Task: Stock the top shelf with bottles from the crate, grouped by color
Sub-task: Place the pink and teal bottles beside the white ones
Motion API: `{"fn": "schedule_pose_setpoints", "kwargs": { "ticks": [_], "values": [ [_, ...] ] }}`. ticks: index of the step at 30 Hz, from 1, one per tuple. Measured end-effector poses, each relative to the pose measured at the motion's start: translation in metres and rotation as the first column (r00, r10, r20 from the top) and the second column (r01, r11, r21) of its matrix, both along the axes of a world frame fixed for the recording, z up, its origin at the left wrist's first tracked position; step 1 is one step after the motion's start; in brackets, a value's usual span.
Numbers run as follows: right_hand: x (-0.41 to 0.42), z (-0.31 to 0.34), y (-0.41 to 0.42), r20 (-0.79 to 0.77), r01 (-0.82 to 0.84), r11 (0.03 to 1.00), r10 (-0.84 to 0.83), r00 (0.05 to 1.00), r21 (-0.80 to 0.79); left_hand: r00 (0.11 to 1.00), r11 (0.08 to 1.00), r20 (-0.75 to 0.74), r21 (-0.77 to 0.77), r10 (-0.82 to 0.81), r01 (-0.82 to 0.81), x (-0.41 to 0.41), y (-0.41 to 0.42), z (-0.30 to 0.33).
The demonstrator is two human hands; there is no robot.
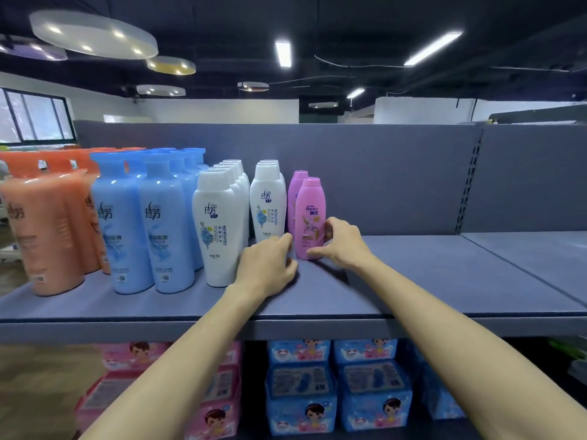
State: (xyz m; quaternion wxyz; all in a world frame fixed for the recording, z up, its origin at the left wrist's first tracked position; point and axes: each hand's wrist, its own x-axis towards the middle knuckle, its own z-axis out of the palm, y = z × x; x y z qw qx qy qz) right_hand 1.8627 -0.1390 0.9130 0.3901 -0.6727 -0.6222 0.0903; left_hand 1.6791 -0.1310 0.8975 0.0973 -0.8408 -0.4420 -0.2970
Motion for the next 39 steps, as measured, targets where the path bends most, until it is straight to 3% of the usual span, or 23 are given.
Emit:
{"fn": "schedule_pose_setpoints", "kwargs": {
  "ticks": [10,18,30,34,39],
  "values": [
    [0.004,0.000,0.051,-0.015,0.045,0.999,-0.045,0.999,-0.025,1.000,1.000,0.029,0.008,0.000,0.000,0.001,0.010,-0.004],
    [0.002,-0.015,0.064,-0.134,0.060,0.997,-0.054,0.990,0.043,0.999,1.000,0.045,0.031,-0.005,0.003,0.001,0.017,-0.009],
    [-0.001,-0.016,0.059,-0.094,0.059,0.996,-0.053,0.994,0.071,0.999,0.999,0.051,0.053,-0.010,0.007,0.001,0.017,-0.010],
    [-0.004,-0.010,0.045,-0.027,0.124,0.985,-0.121,0.992,0.117,0.999,0.998,0.039,0.061,0.001,-0.003,0.000,0.017,-0.010],
    [-0.015,-0.001,0.015,0.192,0.118,0.983,-0.144,0.971,0.140,1.000,0.995,0.009,0.098,0.010,-0.011,0.001,0.011,-0.006]
  ]
}}
